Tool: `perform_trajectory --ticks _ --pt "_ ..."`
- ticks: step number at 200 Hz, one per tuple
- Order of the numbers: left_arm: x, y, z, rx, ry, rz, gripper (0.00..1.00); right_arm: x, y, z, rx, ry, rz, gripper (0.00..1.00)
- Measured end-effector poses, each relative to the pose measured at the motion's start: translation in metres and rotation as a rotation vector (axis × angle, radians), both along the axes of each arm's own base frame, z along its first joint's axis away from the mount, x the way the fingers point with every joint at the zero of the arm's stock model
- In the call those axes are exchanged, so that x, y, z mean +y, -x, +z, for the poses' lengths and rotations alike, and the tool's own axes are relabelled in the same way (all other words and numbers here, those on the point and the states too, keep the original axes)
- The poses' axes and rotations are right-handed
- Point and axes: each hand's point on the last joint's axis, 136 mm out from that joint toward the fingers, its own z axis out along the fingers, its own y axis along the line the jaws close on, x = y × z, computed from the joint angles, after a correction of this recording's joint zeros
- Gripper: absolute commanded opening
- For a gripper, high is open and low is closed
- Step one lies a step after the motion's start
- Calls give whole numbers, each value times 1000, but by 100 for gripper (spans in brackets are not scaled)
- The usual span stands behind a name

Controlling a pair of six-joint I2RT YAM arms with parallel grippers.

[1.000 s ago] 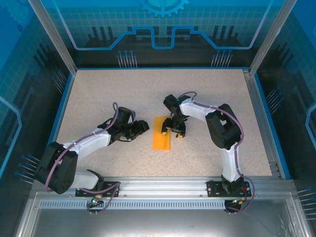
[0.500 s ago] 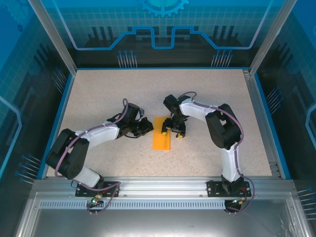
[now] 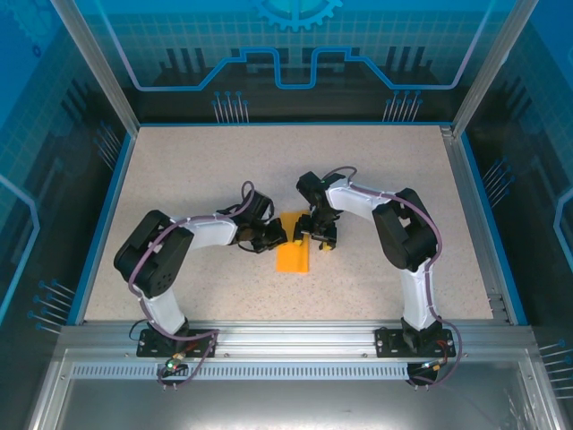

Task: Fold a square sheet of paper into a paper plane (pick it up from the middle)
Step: Hold the square sheet of paper at the center of the table.

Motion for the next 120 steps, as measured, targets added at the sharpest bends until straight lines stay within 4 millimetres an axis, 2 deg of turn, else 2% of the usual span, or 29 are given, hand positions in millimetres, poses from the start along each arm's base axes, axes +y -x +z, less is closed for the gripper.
perform_trajectory --ticks 76,97,110,120 --pt "2 -1 -7 -1 -26 10 0 4 -3 9 -20 -60 8 74" --pt "1 -2 -7 -7 -24 8 0 2 -13 16 -94 -111 10 73" --pt "1 -2 -7 -8 -26 9 0 -1 -20 28 -154 -166 -2 61" --pt "1 -2 -7 -8 -26 9 0 -1 -23 42 -208 -233 -1 41"
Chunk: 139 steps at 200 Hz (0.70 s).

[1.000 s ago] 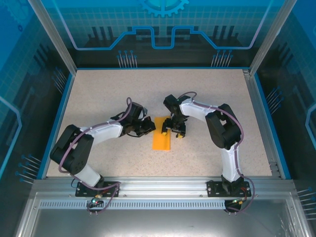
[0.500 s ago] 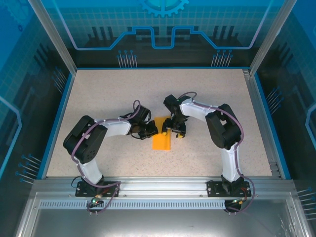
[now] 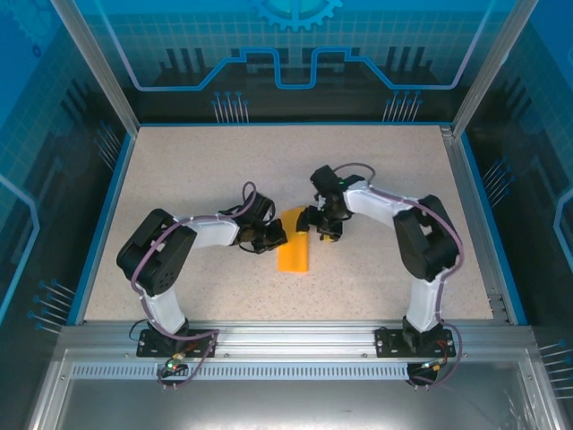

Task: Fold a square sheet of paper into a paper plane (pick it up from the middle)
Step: Hold the square sheet of paper at the center of the table, then fold the square sheet of paper in half at the center of the table.

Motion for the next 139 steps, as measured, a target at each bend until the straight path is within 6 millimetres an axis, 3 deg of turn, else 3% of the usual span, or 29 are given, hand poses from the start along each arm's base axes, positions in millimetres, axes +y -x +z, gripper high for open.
perform_trajectory --ticks 33,52,72,97,139 --pt "0 0 0 -2 -2 -2 0 15 -7 31 -118 -172 18 8" --pt "0 0 0 -3 -2 -3 0 31 -5 30 -125 -235 59 4" --pt "0 0 0 -3 -3 -4 0 40 -2 15 -95 -249 80 3" --pt "0 0 0 -5 -4 -6 0 40 3 -1 -62 -250 80 4" --pt "0 0 0 -5 -4 -7 0 38 3 -1 -62 -256 77 5"
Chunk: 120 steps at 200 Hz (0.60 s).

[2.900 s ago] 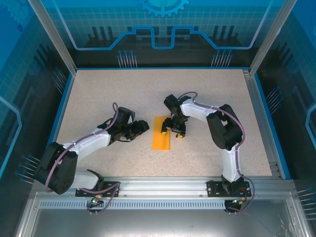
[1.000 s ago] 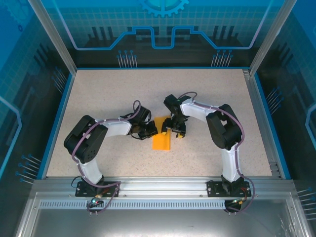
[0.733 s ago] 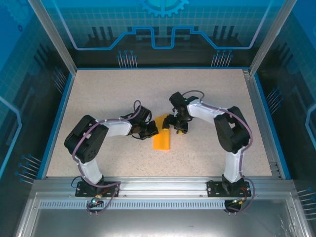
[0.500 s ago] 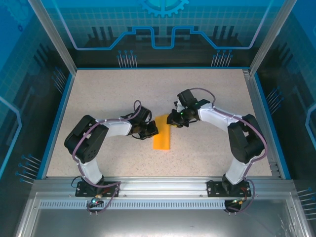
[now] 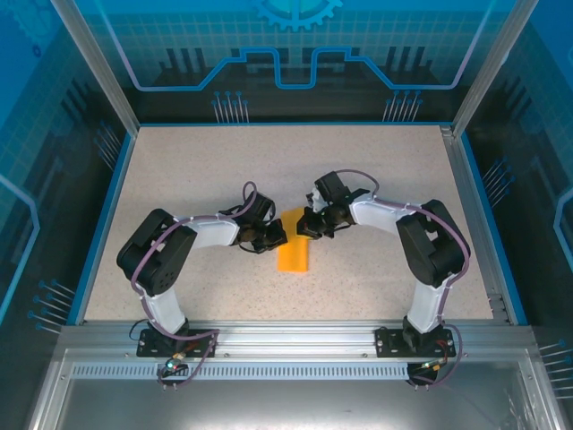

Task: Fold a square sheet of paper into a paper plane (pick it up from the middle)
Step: Fold the square sheet of paper in half at the center of the table.

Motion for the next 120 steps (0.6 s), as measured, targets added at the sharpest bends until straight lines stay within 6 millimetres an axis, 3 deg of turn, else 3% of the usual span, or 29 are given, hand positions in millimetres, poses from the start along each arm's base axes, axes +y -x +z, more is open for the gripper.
perform_trajectory --ticks 47,89,120 --pt "0 0 0 0 -1 -2 0 -14 1 -14 16 -13 -22 5" --pt "0 0 0 0 -2 -2 0 -30 13 -40 61 21 -27 6" --pt "0 0 0 -2 -5 -2 0 -31 13 -42 39 12 -9 6"
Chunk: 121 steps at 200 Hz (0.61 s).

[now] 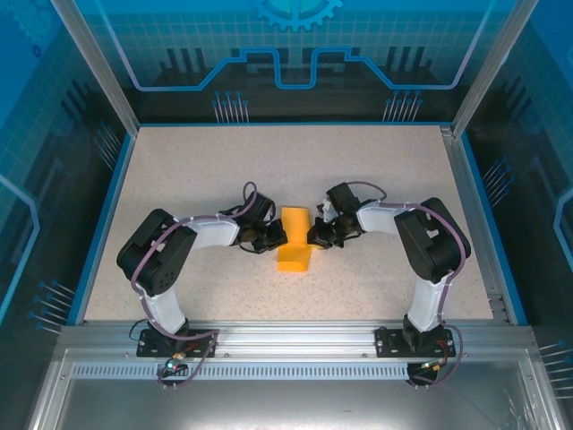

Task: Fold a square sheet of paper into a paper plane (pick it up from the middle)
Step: Fold the square sheet of paper in half at the center of the table.

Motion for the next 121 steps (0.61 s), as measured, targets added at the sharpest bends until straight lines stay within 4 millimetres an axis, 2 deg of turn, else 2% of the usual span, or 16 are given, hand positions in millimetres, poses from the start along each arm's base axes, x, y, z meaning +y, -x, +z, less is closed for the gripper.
perform_trajectory --ticks 41,62,87,102,121 --pt "0 0 0 -6 -3 -8 0 -3 2 5 -26 4 6 6" --pt "0 0 0 -9 -4 -12 0 -2 8 22 -75 -27 12 6" --pt "0 0 0 -9 -4 -12 0 11 8 41 -133 -90 41 5" --pt "0 0 0 -9 -3 -12 0 16 10 38 -138 -101 55 4" --pt "0 0 0 -9 -3 -12 0 14 18 21 -110 -85 60 4"
